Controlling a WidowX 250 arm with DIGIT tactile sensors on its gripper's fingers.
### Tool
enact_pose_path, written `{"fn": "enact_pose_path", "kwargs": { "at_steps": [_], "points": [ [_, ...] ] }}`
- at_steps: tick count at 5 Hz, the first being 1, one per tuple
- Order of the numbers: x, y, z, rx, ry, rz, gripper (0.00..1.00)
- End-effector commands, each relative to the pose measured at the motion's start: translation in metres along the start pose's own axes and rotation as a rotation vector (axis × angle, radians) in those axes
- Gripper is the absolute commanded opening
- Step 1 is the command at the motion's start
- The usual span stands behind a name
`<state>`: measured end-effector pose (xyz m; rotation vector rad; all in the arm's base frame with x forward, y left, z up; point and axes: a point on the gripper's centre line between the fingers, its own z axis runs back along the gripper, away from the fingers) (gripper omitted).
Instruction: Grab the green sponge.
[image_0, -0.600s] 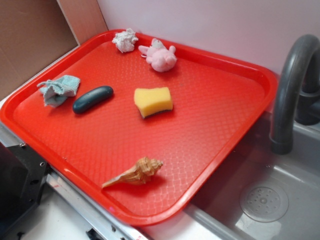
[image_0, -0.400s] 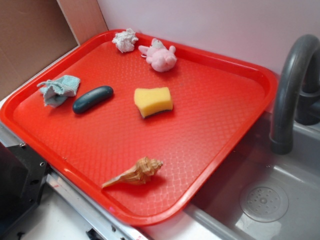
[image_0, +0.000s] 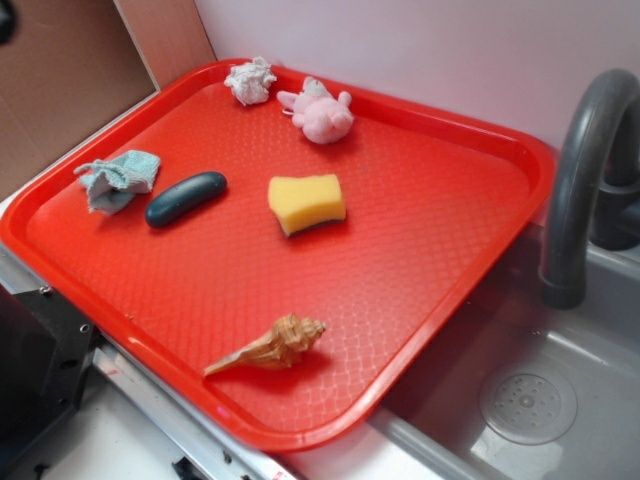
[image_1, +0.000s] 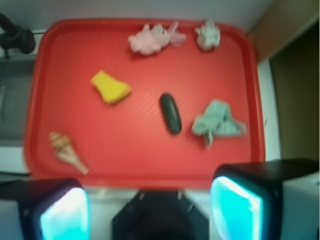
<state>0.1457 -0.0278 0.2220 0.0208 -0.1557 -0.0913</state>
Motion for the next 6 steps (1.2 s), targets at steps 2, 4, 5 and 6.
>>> {"fn": "enact_pose_path", "kwargs": {
  "at_steps": [2,4,5,6],
  "points": [
    [0.073,-0.027,-0.085,-0.103,-0.14,-0.42,1.0],
    [0.085,-0.049,-0.131,-0.203,-0.073,-0.564,1.0],
    [0.082,-0.059,-0.151,-0.174,-0.04,-0.595,1.0],
    [0.081,-0.064,-0.165,-0.139,-0.008,-0.595,1.0]
  ]
}}
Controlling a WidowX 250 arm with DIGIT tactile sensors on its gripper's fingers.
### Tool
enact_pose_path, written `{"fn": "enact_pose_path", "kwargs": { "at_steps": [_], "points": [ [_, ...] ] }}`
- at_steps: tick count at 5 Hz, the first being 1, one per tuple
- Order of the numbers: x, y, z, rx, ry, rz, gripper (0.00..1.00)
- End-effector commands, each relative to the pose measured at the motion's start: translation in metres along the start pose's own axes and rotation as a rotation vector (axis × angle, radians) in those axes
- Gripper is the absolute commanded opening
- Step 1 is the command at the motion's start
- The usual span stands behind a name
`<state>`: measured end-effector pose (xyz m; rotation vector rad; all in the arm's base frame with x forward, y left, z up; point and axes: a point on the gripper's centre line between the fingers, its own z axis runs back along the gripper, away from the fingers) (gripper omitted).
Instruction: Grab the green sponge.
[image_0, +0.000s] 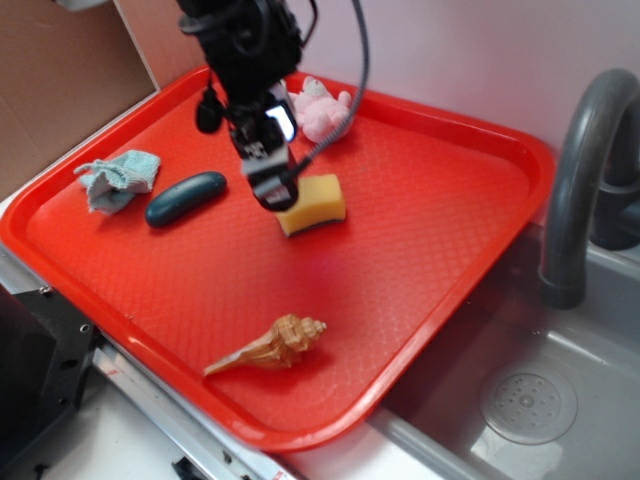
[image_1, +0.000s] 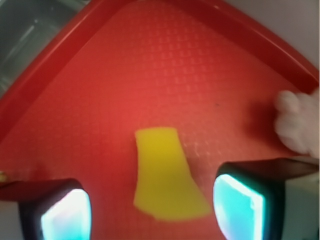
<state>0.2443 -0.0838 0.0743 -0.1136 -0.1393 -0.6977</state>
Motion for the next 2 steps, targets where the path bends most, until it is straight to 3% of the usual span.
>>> {"fn": "enact_pose_path", "kwargs": {
  "at_steps": [1,2],
  "points": [
    [0.0077,-0.0141,-0.0259,0.112,0.095,0.045,1.0],
    [0.005,-0.0111,-0.0356,0.137,0.132,0.091,1.0]
  ]
}}
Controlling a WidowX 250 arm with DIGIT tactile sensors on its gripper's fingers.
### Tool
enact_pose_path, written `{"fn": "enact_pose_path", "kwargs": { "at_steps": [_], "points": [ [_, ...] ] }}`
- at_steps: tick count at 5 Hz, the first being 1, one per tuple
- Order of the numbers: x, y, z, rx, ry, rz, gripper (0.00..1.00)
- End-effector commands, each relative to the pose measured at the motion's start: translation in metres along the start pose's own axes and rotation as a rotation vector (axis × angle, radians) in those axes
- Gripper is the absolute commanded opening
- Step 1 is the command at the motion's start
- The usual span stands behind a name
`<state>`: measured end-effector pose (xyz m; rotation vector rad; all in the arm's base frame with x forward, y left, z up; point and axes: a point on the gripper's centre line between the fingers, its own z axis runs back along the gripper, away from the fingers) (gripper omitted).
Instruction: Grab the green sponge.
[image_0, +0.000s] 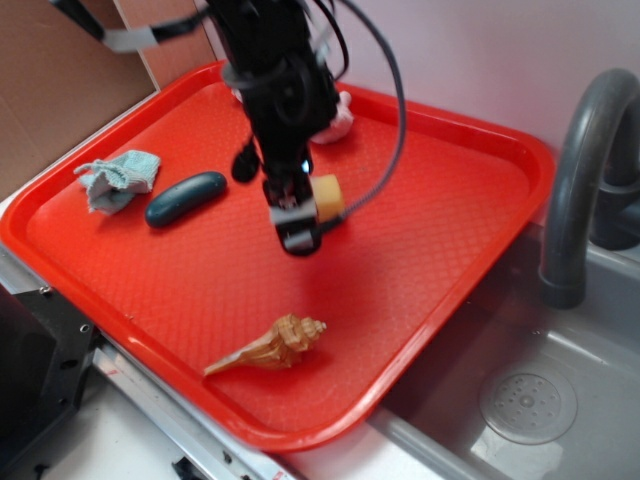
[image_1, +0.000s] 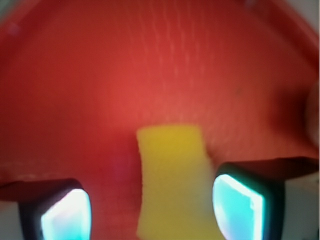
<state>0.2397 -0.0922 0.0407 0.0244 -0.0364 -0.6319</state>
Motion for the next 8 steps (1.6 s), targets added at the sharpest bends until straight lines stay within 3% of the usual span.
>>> {"fn": "enact_pose_path", "kwargs": {
  "at_steps": [1,2,3,4,5,6,7,8],
  "points": [
    [0.01,-0.003,-0.013,0.063,0.029,0.056,1.0],
    [0.009,-0.001,-0.019,0.09,0.054,0.092,0.76],
    [0.008,0.001,-0.02,0.096,0.046,0.107,0.0],
    [0.006,0.002,-0.017,0.084,0.043,0.115,0.0],
    [0.008,0.013,-0.005,0.034,0.063,0.165,0.0],
    [0.014,0.025,0.021,0.056,0.064,0.26,0.0],
    [0.014,0.041,0.069,0.051,0.047,0.361,0.0],
    [0.0,0.047,0.119,0.042,-0.018,0.472,0.0]
  ]
}}
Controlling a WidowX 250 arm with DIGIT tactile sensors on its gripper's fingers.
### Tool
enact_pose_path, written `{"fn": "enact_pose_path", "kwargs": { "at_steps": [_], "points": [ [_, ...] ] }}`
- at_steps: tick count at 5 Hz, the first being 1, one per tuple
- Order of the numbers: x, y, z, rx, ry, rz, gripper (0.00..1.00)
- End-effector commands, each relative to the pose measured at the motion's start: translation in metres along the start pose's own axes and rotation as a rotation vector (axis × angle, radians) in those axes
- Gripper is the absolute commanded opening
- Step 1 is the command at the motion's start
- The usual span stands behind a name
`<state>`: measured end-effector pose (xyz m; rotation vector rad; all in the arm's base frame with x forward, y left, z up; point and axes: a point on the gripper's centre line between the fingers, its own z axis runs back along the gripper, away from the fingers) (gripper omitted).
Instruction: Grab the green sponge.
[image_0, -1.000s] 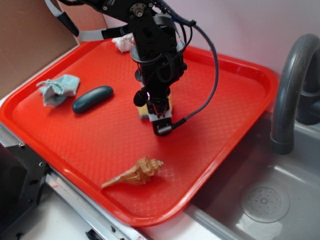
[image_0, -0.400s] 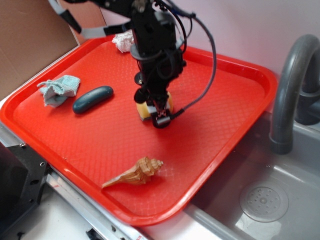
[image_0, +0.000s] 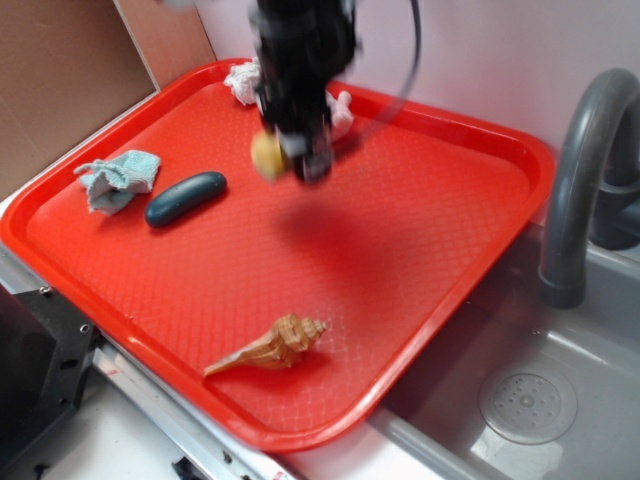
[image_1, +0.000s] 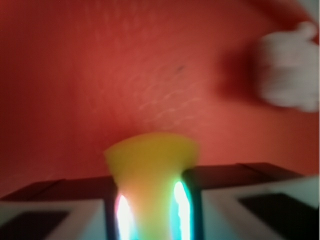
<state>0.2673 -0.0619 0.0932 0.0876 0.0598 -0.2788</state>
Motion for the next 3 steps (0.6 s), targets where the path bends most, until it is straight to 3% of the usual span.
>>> {"fn": "enact_pose_path", "kwargs": {
  "at_steps": [1,2,3],
  "points": [
    [-0.035,0.018,0.114,-0.05,-0.203,0.207,0.0],
    [-0.046,0.024,0.124,-0.14,-0.242,0.259,0.0],
    [-0.04,0.025,0.112,-0.097,-0.193,0.262,0.0]
  ]
}}
